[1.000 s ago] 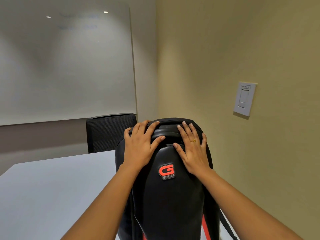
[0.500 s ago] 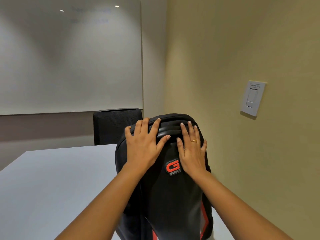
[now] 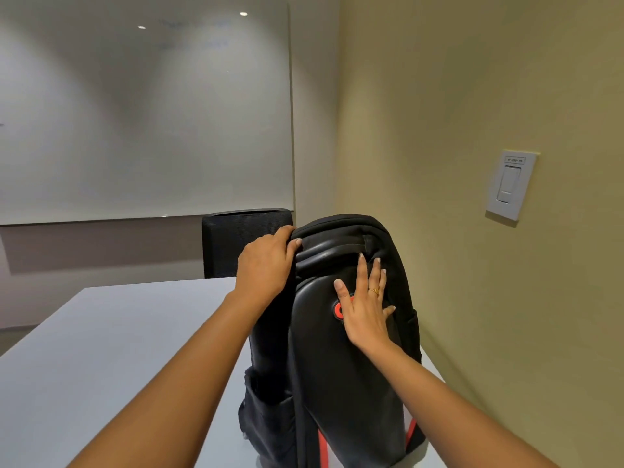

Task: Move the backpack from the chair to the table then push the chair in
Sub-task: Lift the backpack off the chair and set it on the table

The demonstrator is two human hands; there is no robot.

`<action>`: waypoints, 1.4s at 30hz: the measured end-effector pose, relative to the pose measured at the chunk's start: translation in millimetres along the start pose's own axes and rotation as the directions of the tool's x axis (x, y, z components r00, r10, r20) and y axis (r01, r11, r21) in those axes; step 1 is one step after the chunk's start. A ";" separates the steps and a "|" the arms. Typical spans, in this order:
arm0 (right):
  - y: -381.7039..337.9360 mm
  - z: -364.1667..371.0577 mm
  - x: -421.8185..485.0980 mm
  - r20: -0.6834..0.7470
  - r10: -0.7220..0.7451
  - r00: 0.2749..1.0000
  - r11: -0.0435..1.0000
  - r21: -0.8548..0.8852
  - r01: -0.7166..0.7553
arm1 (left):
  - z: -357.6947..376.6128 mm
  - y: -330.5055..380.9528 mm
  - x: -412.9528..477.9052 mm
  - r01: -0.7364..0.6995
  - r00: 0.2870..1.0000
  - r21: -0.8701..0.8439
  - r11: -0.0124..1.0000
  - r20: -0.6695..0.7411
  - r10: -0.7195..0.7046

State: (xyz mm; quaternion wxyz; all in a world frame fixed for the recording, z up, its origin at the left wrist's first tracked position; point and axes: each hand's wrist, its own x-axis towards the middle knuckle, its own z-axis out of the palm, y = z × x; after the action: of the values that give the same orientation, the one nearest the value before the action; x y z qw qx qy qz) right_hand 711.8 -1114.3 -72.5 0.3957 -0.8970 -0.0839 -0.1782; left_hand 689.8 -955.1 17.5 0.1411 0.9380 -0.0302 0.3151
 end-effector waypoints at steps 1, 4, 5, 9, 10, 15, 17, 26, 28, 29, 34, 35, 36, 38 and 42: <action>1.2 0.3 3.6 0.021 -0.021 1.000 1.000 0.008 0.021 | -0.4 1.9 -3.4 0.013 1.000 0.017 1.000 -0.021 -0.013; 7.7 -4.2 17.8 0.114 -0.103 0.988 0.994 0.054 0.098 | -2.8 11.2 -17.4 0.096 0.992 0.123 0.988 -0.089 -0.085; 10.9 -6.4 23.3 0.150 -0.129 0.980 0.991 0.061 0.121 | -3.8 16.1 -21.9 0.125 0.990 0.163 0.979 -0.093 -0.111; 26.6 -18.8 45.4 0.246 -0.166 0.955 0.984 -0.021 0.176 | -6.3 36.1 -29.4 0.132 0.991 0.273 0.953 -0.050 -0.123; 30.2 -22.8 48.5 0.260 -0.163 0.952 0.982 -0.051 0.183 | -7.1 39.5 -29.0 0.119 0.993 0.285 0.951 -0.033 -0.114; 24.1 -44.0 23.5 -0.079 -0.198 0.977 0.979 0.027 0.201 | -17.3 43.9 -14.8 0.044 0.987 0.181 0.983 0.146 -0.071; 5.1 -49.5 0.1 -0.240 -0.177 0.954 0.963 0.157 0.218 | -20.8 43.0 -0.9 0.072 0.930 -0.054 0.996 0.365 -0.048; -68.0 -47.1 -44.0 -0.013 -0.040 0.999 0.996 -0.083 0.039 | -15.1 66.4 55.4 0.039 0.787 -0.311 0.950 0.595 0.162; -73.7 -43.6 -43.2 0.013 -0.033 0.999 0.990 -0.139 0.034 | -11.5 69.2 61.0 0.053 0.768 -0.353 0.934 0.612 0.188; -75.0 -42.5 -42.3 0.018 -0.031 0.999 0.989 -0.143 0.033 | -9.9 70.4 62.4 0.066 0.766 -0.371 0.926 0.613 0.191; -57.3 -54.9 -33.9 -0.008 -0.116 0.993 0.992 -0.045 0.115 | 2.9 81.5 67.3 0.147 0.792 -0.399 0.905 0.596 0.135; -51.0 -60.9 -31.8 0.003 -0.141 0.990 0.990 -0.018 0.142 | 7.0 86.3 68.2 0.157 0.799 -0.396 0.905 0.590 0.119; -44.9 -68.0 -29.7 0.017 -0.168 0.986 0.986 0.000 0.168 | 11.3 91.7 69.2 0.165 0.807 -0.397 0.903 0.581 0.108; -33.3 -84.6 -25.4 0.037 -0.210 0.977 0.978 0.013 0.209 | 21.4 101.9 70.7 0.184 0.827 -0.403 0.897 0.556 0.080; -8.8 -123.0 -12.2 0.142 -0.232 0.962 0.973 0.044 0.228 | 42.9 119.8 76.9 0.226 0.858 -0.395 0.890 0.514 0.010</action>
State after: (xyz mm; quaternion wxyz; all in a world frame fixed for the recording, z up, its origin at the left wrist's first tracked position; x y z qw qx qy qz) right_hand 666.8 -1199.5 5.4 0.3774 -0.8864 -0.2184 -0.1557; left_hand 758.8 -1079.5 60.3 0.3553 0.9304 -0.0824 0.0359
